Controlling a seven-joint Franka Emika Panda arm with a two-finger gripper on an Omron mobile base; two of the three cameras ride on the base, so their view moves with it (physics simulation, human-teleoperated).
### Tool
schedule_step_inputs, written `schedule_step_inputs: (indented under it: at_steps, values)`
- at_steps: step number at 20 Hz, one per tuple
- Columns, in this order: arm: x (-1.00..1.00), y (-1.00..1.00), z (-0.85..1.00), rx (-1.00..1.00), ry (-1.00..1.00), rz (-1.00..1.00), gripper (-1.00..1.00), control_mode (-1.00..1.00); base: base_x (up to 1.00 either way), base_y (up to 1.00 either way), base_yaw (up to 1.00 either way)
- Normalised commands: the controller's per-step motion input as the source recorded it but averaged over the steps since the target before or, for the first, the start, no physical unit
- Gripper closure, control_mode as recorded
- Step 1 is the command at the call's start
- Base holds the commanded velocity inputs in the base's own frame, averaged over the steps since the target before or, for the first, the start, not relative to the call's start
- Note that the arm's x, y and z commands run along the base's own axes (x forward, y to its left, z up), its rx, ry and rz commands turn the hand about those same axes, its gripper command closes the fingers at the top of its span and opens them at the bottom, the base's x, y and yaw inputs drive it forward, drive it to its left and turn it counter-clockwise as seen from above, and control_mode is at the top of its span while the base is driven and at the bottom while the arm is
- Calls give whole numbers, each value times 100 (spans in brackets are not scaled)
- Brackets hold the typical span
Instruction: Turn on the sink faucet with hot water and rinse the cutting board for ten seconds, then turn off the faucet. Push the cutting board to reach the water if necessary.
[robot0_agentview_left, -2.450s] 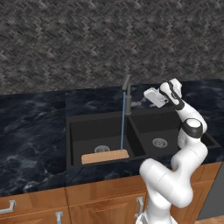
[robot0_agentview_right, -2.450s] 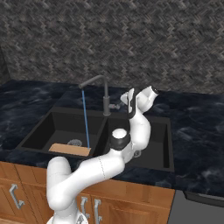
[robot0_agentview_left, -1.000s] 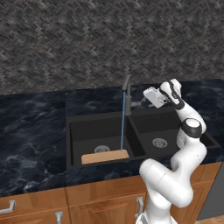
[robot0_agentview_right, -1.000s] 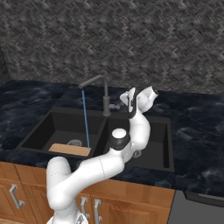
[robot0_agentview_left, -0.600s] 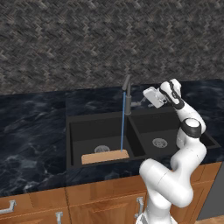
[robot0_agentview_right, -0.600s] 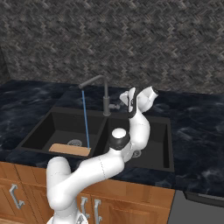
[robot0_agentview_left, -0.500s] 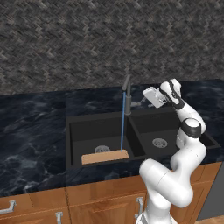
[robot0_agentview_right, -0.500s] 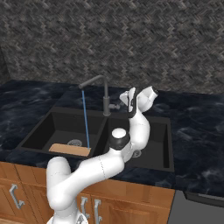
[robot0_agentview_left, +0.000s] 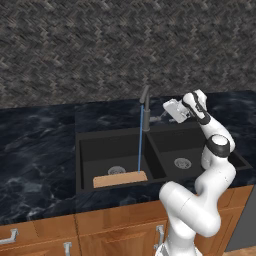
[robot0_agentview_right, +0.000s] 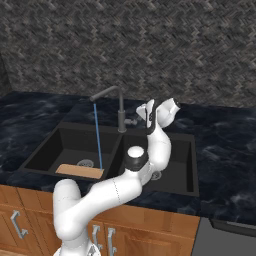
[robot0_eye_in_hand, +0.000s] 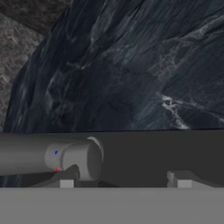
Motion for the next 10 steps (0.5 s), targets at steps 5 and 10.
schedule_step_inputs:
  at_steps: [5,10]
  values:
    - [0,45,-22,-2,1,0,-100,-100,0,0,0]
    - [0,49,-23,-2,0,0,-100,-100,0,0,0]
